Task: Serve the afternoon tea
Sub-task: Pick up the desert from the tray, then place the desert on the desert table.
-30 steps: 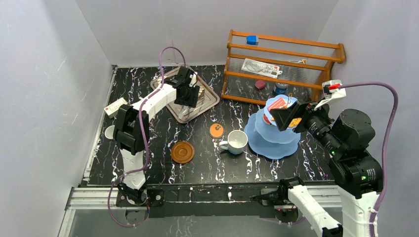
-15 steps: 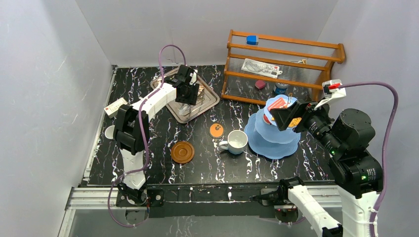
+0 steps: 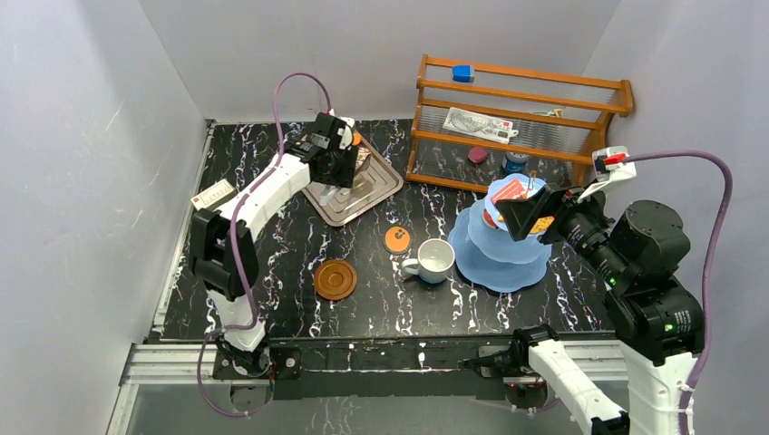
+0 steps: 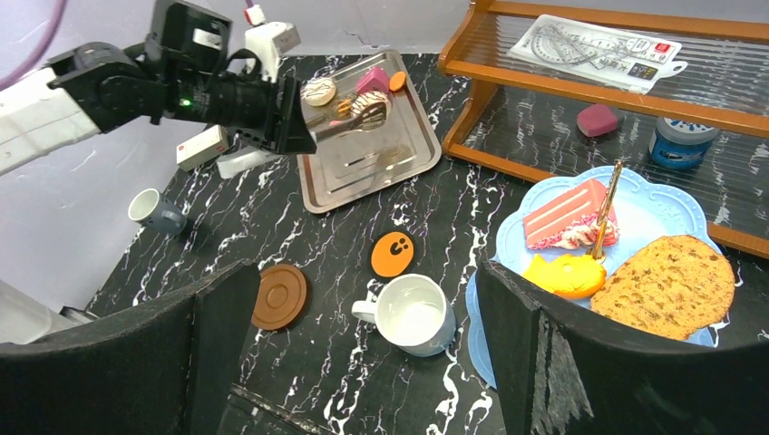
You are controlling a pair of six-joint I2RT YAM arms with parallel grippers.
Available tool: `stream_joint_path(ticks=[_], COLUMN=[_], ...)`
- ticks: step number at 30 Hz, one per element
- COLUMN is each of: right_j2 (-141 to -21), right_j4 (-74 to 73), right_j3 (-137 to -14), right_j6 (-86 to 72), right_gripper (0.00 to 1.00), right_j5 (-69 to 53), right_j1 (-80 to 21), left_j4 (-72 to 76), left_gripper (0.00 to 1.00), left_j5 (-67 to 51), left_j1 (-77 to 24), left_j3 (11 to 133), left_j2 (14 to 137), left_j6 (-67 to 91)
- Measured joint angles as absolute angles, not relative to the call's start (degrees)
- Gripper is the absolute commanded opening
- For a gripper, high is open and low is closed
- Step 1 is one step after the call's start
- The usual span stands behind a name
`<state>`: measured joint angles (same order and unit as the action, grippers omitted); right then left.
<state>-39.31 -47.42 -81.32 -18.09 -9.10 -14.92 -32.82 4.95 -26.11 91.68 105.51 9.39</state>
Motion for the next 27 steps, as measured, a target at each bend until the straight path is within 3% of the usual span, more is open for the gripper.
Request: stream_joint_path(ticks=[15, 27], right_j2=[-41.01, -44.49], right_j4=[-49.98, -51.29], right_j3=[-87.72, -91.44], right_j6=[-16.29, -14.76], right_gripper=[0.99, 0.99], right_j5=[-6.22, -4.64], right_j1=[-14.92, -14.92], left_j4=[-34.68, -35.86], left_gripper=[0.36, 0.35], left_j5=[-7.18, -13.13], left_j1=[-29.15, -41.71], left_j3=[83.24, 79.05], left_j2=[85.12, 78.11], left_j6=[11.9, 18.83])
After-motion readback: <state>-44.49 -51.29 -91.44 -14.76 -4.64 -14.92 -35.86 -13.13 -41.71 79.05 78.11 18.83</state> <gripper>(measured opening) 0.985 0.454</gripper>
